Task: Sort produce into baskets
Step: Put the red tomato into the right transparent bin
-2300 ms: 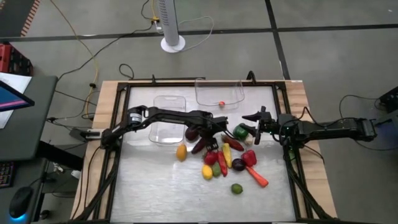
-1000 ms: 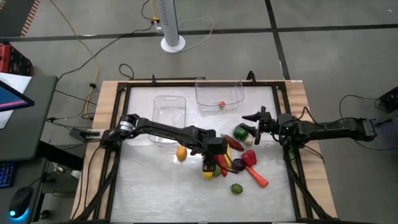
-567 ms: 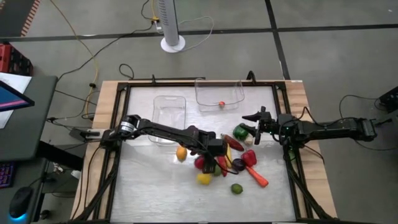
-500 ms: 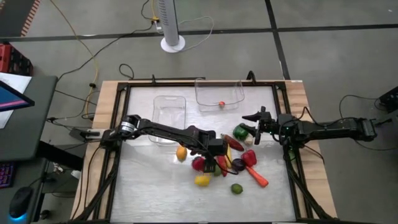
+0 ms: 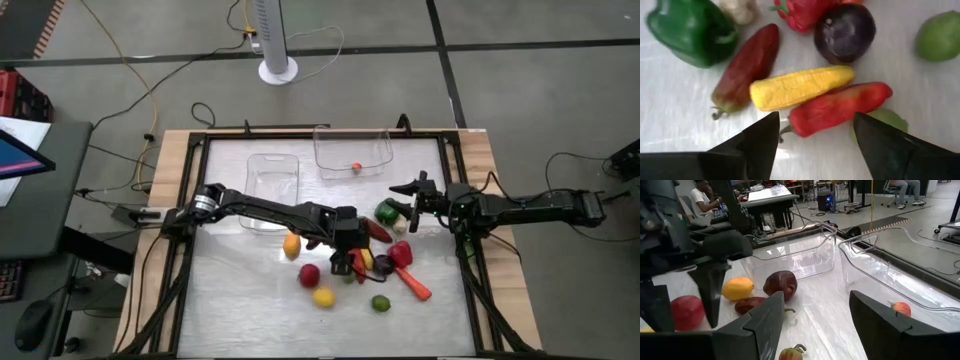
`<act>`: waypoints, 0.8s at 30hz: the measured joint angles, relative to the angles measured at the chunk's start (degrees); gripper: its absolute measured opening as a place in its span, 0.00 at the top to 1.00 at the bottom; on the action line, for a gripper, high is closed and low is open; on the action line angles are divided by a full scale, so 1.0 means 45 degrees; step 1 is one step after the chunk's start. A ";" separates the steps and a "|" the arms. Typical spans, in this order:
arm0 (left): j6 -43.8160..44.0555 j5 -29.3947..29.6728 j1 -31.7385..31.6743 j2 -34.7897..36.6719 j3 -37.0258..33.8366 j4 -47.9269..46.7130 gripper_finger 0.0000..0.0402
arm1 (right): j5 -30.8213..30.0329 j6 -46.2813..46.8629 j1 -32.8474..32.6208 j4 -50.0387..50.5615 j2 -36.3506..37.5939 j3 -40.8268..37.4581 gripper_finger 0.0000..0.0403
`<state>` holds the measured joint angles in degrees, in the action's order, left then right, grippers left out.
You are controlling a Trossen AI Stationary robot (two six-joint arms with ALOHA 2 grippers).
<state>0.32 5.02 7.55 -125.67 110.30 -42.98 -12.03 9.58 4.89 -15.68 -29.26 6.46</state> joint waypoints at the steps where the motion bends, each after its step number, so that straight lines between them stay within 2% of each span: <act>1: 0.0032 0.0037 -0.0019 0.0000 0.0000 -0.0019 0.36 | 0.0000 0.0000 0.0000 0.0000 0.0003 0.0000 0.37; 7: 0.0226 -0.0152 0.0154 0.0000 0.0000 -0.0024 0.16 | 0.0000 -0.0014 0.0004 0.0010 0.0005 0.0000 0.37; 10: -0.0038 -0.0330 0.0555 0.0000 0.0000 -0.0107 0.12 | 0.0005 -0.0101 0.0000 0.0015 0.0000 0.0000 0.37; 14: -0.0296 0.0119 0.1203 -0.0061 -0.0017 -0.0143 0.12 | 0.0005 -0.0102 0.0000 0.0017 0.0002 0.0000 0.37; 20: 0.0522 0.0678 0.1612 -0.0381 -0.0029 -0.0093 0.16 | 0.0005 -0.0038 0.0000 -0.0005 0.0005 0.0000 0.37; 24: 0.0699 0.0616 0.1792 -0.0429 -0.0052 -0.1067 0.19 | 0.0005 0.0015 0.0002 0.0015 0.0005 -0.0002 0.37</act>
<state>3.46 7.79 15.62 -127.60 110.07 -47.78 -12.01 9.65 4.89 -15.62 -29.23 6.45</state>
